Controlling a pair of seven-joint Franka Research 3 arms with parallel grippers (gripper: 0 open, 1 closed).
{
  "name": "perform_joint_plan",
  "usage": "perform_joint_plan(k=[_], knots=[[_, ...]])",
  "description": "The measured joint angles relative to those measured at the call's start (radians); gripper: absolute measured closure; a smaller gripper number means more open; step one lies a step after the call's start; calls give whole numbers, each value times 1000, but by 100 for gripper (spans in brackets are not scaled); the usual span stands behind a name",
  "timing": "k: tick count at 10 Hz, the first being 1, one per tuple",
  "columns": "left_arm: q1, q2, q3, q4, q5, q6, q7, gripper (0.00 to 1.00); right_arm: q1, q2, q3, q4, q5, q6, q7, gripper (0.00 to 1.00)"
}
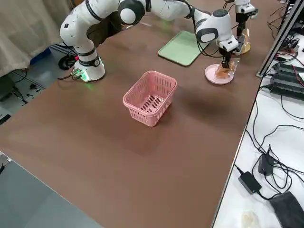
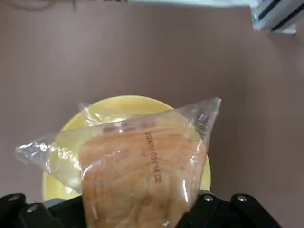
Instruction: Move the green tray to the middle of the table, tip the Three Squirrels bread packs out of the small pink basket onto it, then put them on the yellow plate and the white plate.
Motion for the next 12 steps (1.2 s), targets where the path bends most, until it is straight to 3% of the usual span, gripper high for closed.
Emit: perform_joint_plan(k=[2, 9, 11, 12], knots=[[-13, 34, 16, 24, 0, 44, -1, 46, 1, 6, 4, 0, 0, 0, -13, 58], [-11, 50, 20, 55, 0, 45, -2, 43, 4, 3, 6, -3, 0, -15, -39, 58], [-11, 56, 20, 63, 0, 46, -3, 41, 4, 1, 7, -5, 0, -17, -40, 55], [-11, 58, 20, 66, 0, 46, -3, 38, 5, 1, 7, -9, 1, -24, -40, 42]])
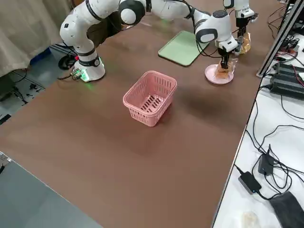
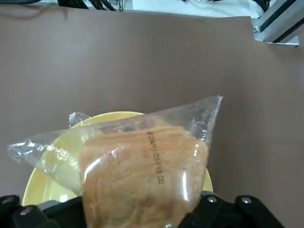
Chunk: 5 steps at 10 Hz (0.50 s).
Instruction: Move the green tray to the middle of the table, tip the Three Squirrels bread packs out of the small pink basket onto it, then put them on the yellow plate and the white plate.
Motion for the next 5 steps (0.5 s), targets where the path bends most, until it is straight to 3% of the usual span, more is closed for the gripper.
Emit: perform_joint_plan(k=[1, 2, 4, 5], knots=[[0, 2, 0, 2, 0, 0, 0, 35, 0, 0, 0, -10, 0, -3, 0, 35], [0, 4, 2, 2, 0, 1, 0, 23, 0, 0, 0, -14, 0, -3, 0, 31], [0, 6, 2, 4, 0, 4, 0, 22, 0, -1, 0, -19, 0, -3, 0, 23], [0, 7, 2, 4, 0, 4, 0, 22, 0, -1, 1, -22, 0, -3, 0, 9]])
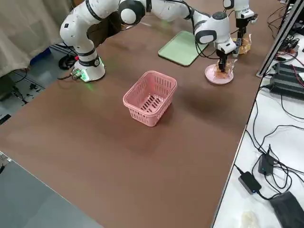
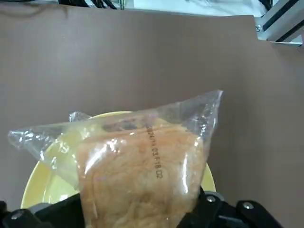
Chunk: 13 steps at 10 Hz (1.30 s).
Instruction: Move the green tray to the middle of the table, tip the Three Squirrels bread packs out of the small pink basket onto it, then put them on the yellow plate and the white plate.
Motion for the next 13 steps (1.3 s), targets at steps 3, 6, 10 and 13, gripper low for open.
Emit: perform_joint_plan(k=[3, 6, 10, 13], knots=[[2, 0, 1, 7, 0, 1, 0, 19, -1, -1, 0, -1, -1, 1, -1, 1], [8, 0, 1, 14, 0, 1, 0, 0, -2, -7, -1, -1, -1, 7, -2, 1], [6, -4, 0, 24, -3, -3, -1, 0, -3, -30, -2, 0, 0, 7, -2, 1], [7, -48, 0, 35, -3, -89, -8, 0, -1, -105, 1, -29, 3, -14, -1, 1]])
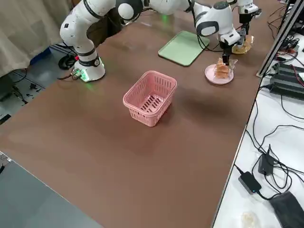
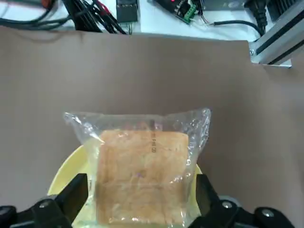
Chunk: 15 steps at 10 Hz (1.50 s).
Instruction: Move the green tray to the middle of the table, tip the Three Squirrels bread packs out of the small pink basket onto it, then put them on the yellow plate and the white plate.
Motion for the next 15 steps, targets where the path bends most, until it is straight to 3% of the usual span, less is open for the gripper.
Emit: perform_joint_plan(k=[2, 4, 7, 9, 12, 15], knots=[[3, -38, 0, 1, 0, -92, 0, 0, -9, -113, -3, -90, 1, -73, 3, 1], [5, -116, -2, 2, 0, -245, 0, 0, -66, -265, -3, -145, 4, -292, 11, 1], [22, -368, -4, -28, -14, -535, 39, 0, -205, -509, -2, -166, 5, -650, 7, 1], [82, -529, -7, -82, -113, -698, 165, 0, -303, -645, -2, -185, -1, -809, -46, 1], [212, -688, -8, -111, -202, -901, 305, 0, -442, -802, -8, -258, -32, -944, -200, 1], [305, -798, -9, -168, -225, -952, 395, 0, -482, -930, -14, -460, -70, -904, -265, 1]])
